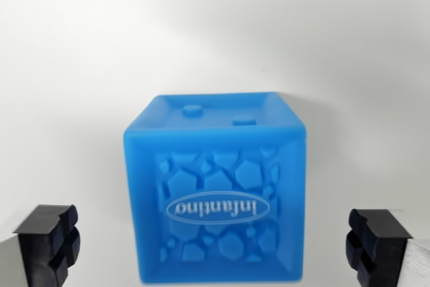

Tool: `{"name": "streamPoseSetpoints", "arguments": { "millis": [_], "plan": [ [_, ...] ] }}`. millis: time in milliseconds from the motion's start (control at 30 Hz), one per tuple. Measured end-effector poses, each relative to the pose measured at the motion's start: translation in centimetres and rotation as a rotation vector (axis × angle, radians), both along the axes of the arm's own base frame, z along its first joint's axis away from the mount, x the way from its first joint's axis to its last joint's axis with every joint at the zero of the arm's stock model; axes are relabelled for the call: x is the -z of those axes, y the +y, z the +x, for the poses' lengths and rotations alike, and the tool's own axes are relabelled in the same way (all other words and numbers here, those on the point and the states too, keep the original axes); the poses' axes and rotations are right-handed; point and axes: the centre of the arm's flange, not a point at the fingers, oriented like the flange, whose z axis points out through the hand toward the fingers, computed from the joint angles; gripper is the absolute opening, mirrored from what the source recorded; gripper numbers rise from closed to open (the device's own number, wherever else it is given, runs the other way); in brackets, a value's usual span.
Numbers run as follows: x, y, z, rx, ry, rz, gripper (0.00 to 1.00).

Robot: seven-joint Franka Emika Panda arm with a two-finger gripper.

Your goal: Stack cube

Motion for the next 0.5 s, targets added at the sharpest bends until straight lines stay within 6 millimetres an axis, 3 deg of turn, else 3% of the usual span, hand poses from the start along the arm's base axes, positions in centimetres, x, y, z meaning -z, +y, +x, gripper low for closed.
{"name": "streamPoseSetpoints", "arguments": {
  "millis": [500],
  "plan": [
    [3.5, 0.0, 0.0, 0.000, -0.001, 0.001, 1.00]
  ]
}}
